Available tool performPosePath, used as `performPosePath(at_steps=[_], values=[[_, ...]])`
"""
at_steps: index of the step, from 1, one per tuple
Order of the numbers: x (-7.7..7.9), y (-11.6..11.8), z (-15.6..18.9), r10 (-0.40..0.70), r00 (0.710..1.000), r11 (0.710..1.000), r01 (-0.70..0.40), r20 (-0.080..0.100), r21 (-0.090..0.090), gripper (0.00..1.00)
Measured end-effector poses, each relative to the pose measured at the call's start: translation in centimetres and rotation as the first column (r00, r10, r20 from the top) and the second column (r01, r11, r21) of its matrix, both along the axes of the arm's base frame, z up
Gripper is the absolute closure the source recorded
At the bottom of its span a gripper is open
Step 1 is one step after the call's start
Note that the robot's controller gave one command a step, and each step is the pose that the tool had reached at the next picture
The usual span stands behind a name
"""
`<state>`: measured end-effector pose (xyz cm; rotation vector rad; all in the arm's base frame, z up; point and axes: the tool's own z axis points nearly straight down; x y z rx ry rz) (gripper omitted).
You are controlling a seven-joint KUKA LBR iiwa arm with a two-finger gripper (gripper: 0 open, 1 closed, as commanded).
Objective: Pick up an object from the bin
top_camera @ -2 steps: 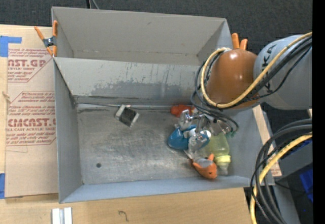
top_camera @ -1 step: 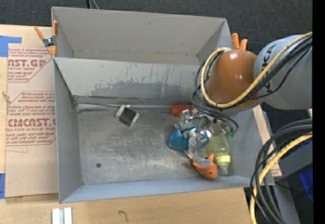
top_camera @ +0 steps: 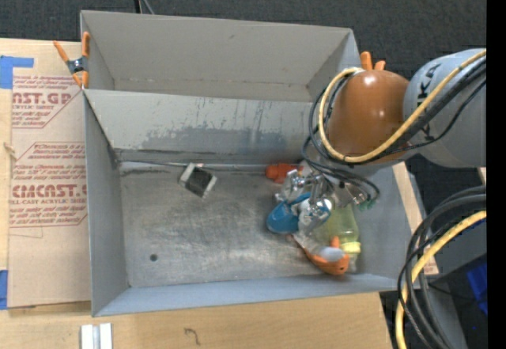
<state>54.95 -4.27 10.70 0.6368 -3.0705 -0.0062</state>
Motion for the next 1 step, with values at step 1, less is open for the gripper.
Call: performPosePath(at_steps=[1], values=[[0.79, 1.15, 1.71, 0.01, 1.0, 1.0, -0.01, 0.008, -0.002, 1.0]])
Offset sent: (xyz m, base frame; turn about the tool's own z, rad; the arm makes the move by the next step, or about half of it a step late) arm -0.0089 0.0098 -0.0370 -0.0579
